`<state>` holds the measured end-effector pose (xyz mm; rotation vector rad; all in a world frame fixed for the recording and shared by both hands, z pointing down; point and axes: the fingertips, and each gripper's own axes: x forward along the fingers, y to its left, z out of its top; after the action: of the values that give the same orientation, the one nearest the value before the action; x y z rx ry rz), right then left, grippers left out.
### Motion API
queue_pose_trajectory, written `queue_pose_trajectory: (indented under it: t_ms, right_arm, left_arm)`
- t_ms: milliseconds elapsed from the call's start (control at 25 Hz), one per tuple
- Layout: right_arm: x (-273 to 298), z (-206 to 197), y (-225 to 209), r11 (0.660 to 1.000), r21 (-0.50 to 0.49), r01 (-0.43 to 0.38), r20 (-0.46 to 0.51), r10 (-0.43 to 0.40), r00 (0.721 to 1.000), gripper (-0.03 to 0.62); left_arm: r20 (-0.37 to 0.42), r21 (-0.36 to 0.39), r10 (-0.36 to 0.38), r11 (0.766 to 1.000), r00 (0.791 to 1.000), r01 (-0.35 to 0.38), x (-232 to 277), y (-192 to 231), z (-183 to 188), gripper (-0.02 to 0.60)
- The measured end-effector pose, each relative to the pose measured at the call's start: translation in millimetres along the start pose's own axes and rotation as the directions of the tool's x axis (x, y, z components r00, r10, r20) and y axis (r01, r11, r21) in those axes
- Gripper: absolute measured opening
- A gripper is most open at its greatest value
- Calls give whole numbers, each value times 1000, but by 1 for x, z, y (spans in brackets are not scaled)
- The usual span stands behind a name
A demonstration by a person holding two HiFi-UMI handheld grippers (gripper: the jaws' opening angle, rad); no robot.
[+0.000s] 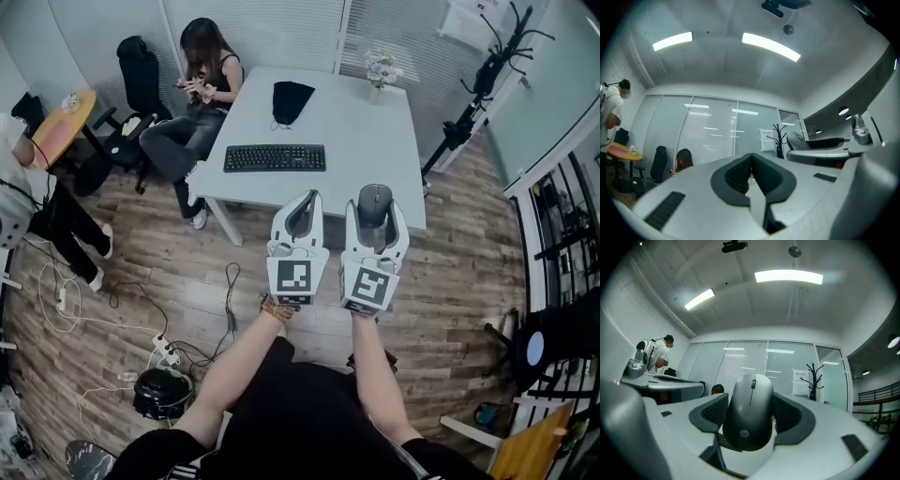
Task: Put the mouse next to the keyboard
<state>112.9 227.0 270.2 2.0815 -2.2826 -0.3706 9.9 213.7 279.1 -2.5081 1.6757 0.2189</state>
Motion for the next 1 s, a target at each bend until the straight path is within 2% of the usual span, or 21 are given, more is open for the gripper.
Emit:
queue_pose_trajectory:
  t_ms: [240,440,1000]
  right_arm:
    - [37,-6,21,999,33,25,-19,-25,1000,296]
    - [62,-12,35,999,-5,39,-23,-39,999,295]
    - [148,-41,14,999,-8,36,-54,-37,998,295]
  left_arm:
    - [-11,-2,-36,999,999,36,23,35,-13,12]
    - [-15,-11,-53,999,999,52,44,57,-21,12]
    - [-41,-17,-35,999,999,35,123,79,-48,12]
